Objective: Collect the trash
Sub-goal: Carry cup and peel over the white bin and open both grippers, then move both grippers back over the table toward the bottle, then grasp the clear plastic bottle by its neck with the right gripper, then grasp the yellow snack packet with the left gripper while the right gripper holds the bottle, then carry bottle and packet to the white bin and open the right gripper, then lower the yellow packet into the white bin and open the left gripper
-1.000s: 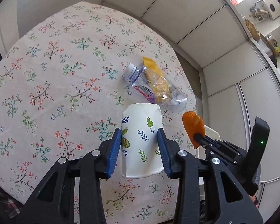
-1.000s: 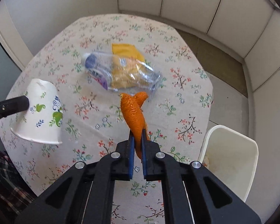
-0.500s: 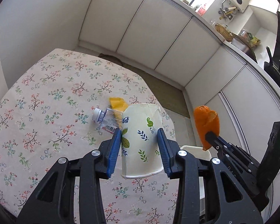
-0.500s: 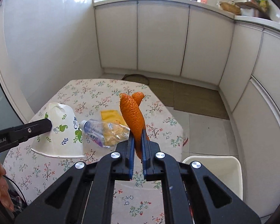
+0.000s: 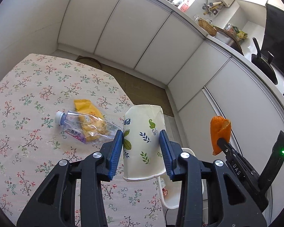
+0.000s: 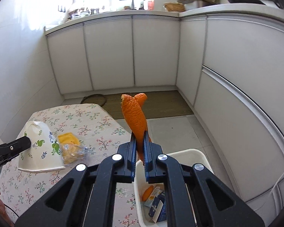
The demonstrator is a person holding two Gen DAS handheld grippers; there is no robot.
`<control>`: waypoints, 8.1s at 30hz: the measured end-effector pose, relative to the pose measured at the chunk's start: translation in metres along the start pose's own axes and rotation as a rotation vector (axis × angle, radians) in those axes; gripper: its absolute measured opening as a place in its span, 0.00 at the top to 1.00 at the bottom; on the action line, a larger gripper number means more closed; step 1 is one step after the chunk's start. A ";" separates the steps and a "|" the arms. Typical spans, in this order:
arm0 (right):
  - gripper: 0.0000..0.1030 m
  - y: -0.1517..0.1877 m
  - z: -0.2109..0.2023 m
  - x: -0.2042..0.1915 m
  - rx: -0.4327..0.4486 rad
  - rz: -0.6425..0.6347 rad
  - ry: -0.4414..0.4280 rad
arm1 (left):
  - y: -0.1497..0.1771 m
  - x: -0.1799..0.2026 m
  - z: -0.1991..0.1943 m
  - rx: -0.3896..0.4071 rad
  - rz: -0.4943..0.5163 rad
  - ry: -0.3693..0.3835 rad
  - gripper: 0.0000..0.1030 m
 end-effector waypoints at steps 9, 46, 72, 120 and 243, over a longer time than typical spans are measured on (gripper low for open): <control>0.93 0.019 0.009 0.067 -0.056 0.120 0.156 | 0.020 0.042 0.040 -0.056 0.046 0.075 0.63; 0.21 0.038 0.015 0.186 -0.083 0.205 0.417 | 0.085 0.126 0.154 -0.243 0.169 0.158 0.42; 0.06 0.013 0.023 0.022 -0.053 -0.042 0.214 | 0.026 -0.012 0.060 -0.131 0.052 -0.181 0.12; 0.81 0.074 0.100 -0.231 -0.411 -0.485 -0.422 | -0.029 -0.162 -0.052 0.040 -0.307 -0.277 0.12; 0.06 0.014 -0.112 0.165 0.241 0.350 0.313 | 0.019 0.162 -0.022 0.388 0.522 -0.160 0.07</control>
Point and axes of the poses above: each gripper's, at about its wrist camera, not at the fingertips, and z roughly the way its jaws point, x to its right, y to its underside, the point moved 6 cm from there along z, roughly the way its jaws point, and after that the axes turned 8 degrees about y, right-handed, at the moved point
